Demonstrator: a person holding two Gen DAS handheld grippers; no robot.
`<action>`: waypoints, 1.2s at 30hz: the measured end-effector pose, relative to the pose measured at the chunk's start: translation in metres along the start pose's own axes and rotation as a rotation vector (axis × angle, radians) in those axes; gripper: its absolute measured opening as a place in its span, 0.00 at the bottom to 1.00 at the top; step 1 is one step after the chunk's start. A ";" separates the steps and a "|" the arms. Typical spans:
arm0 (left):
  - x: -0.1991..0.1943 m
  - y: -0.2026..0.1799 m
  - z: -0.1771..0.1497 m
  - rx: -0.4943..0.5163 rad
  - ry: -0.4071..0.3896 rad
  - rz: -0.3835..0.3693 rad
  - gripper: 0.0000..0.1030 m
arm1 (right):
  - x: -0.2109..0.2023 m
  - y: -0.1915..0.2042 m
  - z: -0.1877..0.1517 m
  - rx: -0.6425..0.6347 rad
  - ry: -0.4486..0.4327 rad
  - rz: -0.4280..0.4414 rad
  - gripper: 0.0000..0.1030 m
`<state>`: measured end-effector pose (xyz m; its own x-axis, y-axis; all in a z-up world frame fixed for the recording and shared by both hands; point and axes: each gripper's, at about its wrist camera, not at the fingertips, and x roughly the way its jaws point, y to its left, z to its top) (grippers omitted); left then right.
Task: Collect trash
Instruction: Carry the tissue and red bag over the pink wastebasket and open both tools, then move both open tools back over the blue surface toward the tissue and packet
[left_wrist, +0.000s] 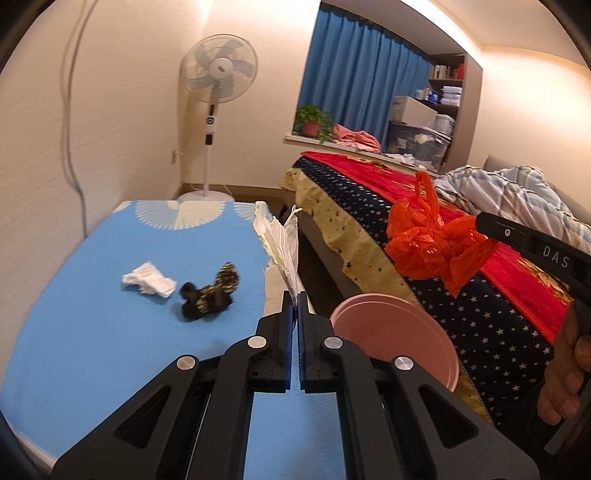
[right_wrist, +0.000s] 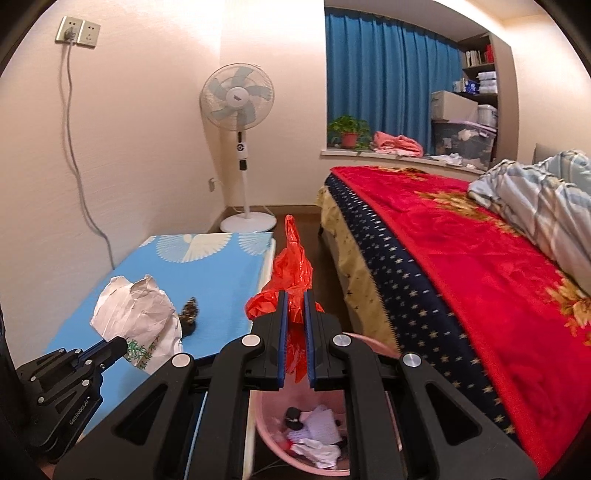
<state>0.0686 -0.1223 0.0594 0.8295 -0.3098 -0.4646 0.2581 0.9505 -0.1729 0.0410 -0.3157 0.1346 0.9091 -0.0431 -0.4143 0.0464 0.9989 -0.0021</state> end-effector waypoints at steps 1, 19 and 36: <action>0.003 -0.005 0.001 0.006 0.002 -0.010 0.02 | 0.000 -0.004 0.001 0.003 0.002 -0.006 0.08; 0.056 -0.068 0.008 0.068 0.050 -0.147 0.02 | 0.035 -0.057 -0.010 0.072 0.131 -0.074 0.08; 0.079 -0.084 -0.011 0.094 0.125 -0.185 0.31 | 0.045 -0.079 -0.019 0.148 0.164 -0.152 0.52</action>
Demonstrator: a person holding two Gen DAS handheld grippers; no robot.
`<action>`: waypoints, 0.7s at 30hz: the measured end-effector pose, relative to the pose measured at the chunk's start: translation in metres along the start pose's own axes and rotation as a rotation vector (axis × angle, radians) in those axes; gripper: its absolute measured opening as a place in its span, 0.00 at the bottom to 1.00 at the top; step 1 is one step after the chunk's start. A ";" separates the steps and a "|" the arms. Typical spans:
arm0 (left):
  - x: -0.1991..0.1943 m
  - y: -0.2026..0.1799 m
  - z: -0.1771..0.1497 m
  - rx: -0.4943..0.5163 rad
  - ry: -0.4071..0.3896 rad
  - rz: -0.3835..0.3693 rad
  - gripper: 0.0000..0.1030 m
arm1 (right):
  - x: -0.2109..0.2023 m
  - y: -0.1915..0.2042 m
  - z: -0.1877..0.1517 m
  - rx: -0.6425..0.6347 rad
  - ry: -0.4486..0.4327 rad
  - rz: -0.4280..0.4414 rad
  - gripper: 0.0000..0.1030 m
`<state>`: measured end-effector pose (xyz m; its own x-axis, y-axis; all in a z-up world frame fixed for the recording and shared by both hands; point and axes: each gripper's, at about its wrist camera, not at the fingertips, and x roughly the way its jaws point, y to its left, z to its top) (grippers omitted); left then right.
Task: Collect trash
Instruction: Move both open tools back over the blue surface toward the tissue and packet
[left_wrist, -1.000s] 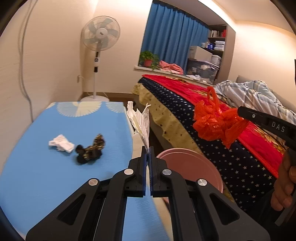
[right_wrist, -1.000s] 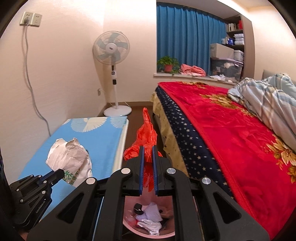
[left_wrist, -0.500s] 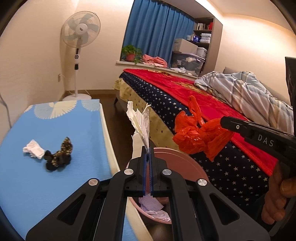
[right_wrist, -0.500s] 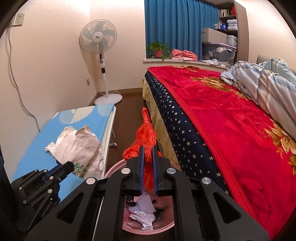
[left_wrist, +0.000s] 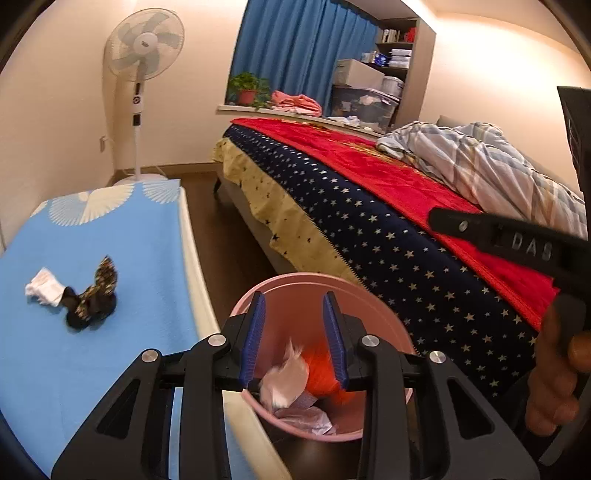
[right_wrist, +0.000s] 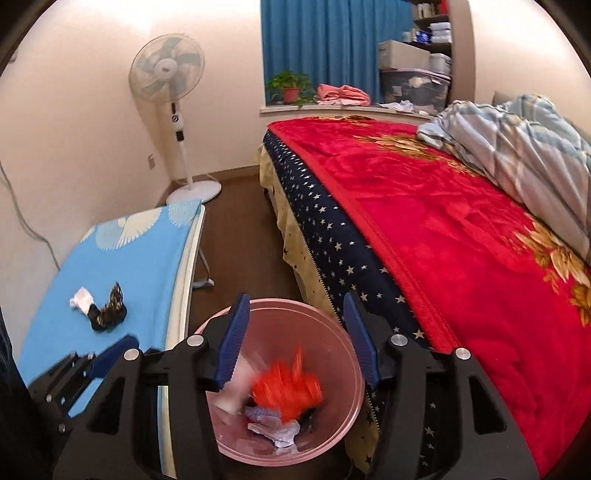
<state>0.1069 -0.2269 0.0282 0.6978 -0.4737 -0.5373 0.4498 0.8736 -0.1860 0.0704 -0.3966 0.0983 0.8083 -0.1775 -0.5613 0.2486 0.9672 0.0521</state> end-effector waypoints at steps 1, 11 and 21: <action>-0.002 0.002 -0.001 -0.003 -0.001 0.002 0.31 | 0.000 0.000 0.000 0.001 -0.004 0.001 0.52; -0.052 0.027 -0.010 -0.029 -0.044 0.057 0.31 | -0.015 0.022 -0.010 -0.029 -0.050 0.058 0.53; -0.107 0.067 -0.033 -0.092 -0.092 0.166 0.28 | -0.030 0.060 -0.026 -0.055 -0.095 0.148 0.53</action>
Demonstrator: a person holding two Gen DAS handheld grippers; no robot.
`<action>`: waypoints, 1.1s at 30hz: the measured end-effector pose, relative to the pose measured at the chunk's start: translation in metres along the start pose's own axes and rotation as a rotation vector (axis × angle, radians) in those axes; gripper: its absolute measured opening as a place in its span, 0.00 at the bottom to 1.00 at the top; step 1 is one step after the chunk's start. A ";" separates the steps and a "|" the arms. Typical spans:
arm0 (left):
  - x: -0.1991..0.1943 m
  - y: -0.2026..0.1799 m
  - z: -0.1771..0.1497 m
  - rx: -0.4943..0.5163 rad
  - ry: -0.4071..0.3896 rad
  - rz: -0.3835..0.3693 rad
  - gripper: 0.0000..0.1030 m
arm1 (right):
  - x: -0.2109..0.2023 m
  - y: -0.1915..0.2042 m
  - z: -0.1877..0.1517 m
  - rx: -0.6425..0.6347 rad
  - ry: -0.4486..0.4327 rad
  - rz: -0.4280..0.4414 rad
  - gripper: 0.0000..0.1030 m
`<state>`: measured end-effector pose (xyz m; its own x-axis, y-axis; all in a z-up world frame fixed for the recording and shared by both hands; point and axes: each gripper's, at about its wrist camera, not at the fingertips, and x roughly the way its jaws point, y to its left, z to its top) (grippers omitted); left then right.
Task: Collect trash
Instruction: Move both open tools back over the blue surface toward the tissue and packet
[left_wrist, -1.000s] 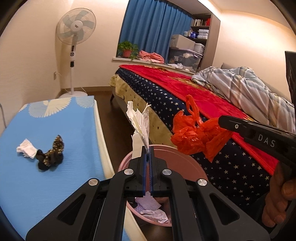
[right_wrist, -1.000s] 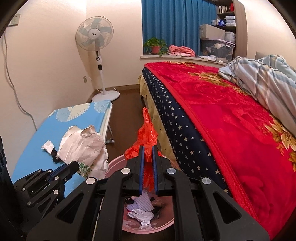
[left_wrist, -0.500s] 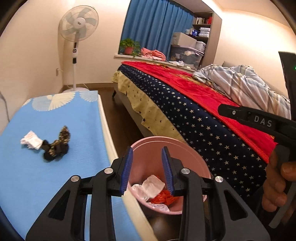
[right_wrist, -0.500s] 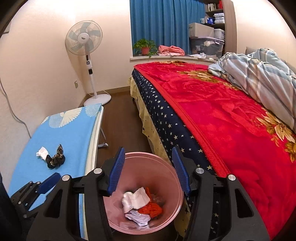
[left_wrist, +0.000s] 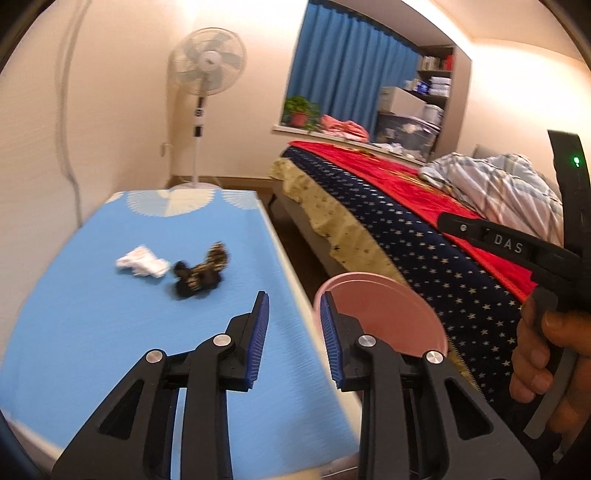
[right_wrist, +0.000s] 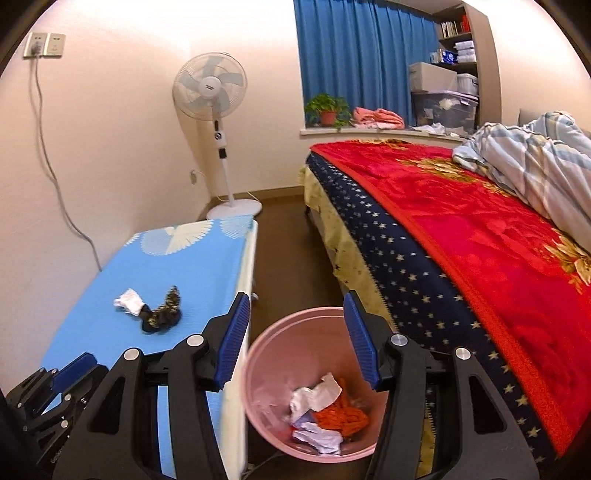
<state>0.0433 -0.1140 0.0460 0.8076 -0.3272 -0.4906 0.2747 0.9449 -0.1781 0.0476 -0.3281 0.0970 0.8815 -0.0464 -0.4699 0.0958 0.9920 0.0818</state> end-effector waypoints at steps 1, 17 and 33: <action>-0.003 0.005 -0.001 -0.011 -0.001 0.020 0.28 | 0.001 0.002 -0.002 0.000 -0.001 0.002 0.53; -0.028 0.022 0.020 -0.053 -0.054 0.147 0.28 | 0.014 0.032 -0.015 -0.010 0.022 0.111 0.53; 0.014 0.066 0.008 -0.156 -0.071 0.227 0.16 | 0.062 0.074 -0.023 0.013 0.055 0.258 0.18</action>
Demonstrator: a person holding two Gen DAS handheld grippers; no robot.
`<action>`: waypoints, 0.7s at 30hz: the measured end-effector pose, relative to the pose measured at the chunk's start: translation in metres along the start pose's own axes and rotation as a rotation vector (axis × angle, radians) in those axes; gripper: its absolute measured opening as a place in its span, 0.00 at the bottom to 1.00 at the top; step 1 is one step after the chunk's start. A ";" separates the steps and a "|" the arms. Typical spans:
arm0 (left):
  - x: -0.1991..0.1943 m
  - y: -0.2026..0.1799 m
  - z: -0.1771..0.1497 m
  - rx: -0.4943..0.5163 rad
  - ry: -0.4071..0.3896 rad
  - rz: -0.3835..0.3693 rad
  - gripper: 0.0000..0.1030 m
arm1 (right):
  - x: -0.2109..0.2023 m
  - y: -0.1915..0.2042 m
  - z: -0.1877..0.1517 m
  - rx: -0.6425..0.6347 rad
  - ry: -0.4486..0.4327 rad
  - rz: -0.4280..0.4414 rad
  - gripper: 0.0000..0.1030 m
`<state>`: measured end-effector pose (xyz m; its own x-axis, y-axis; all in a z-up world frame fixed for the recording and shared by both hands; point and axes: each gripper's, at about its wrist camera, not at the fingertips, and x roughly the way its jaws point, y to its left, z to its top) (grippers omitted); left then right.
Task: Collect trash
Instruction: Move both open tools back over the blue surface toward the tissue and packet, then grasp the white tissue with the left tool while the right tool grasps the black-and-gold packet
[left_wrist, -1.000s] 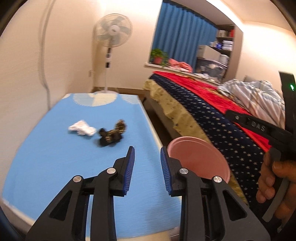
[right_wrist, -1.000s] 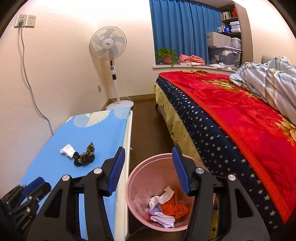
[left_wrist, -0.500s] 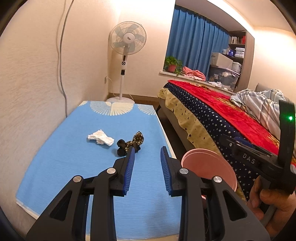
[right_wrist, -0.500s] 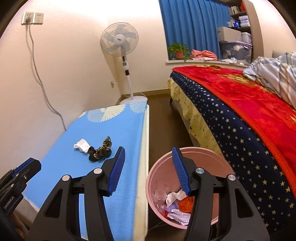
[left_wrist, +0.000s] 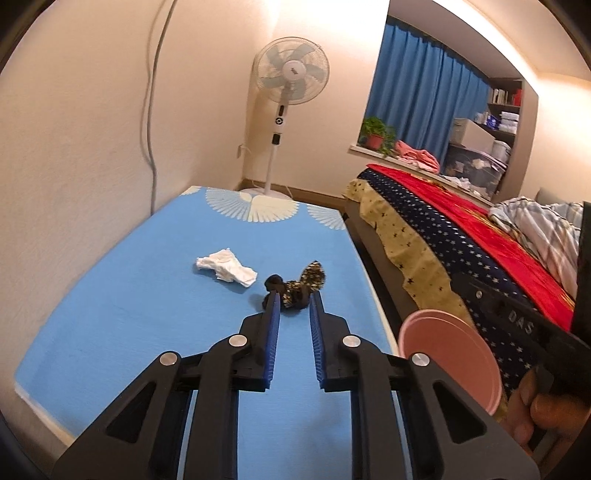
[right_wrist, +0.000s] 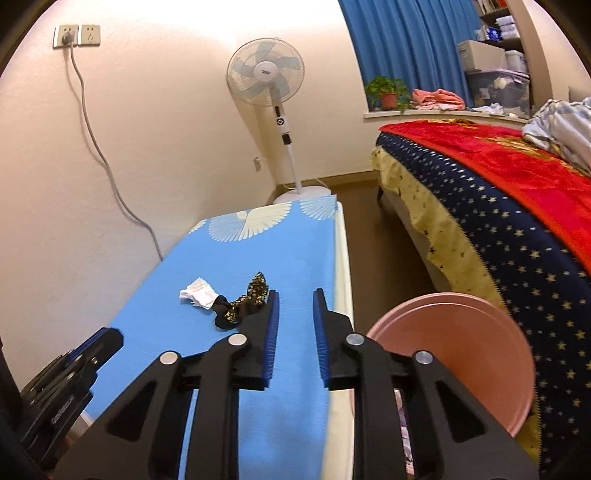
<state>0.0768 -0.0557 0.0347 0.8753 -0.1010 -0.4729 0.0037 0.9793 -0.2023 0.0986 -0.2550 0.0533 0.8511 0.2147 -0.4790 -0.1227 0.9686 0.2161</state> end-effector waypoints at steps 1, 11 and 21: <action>0.007 0.003 0.000 -0.003 0.004 0.008 0.16 | 0.005 0.001 -0.001 0.002 0.010 0.004 0.18; 0.046 0.023 0.010 -0.005 0.043 0.059 0.16 | 0.042 0.017 -0.009 0.001 0.063 0.034 0.20; 0.069 0.053 0.050 0.053 0.038 0.078 0.16 | 0.077 0.026 -0.012 0.027 0.094 0.052 0.20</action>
<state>0.1614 -0.0023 0.0345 0.8548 -0.0300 -0.5182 -0.0370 0.9923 -0.1184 0.1547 -0.2120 0.0122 0.7918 0.2769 -0.5443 -0.1510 0.9524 0.2649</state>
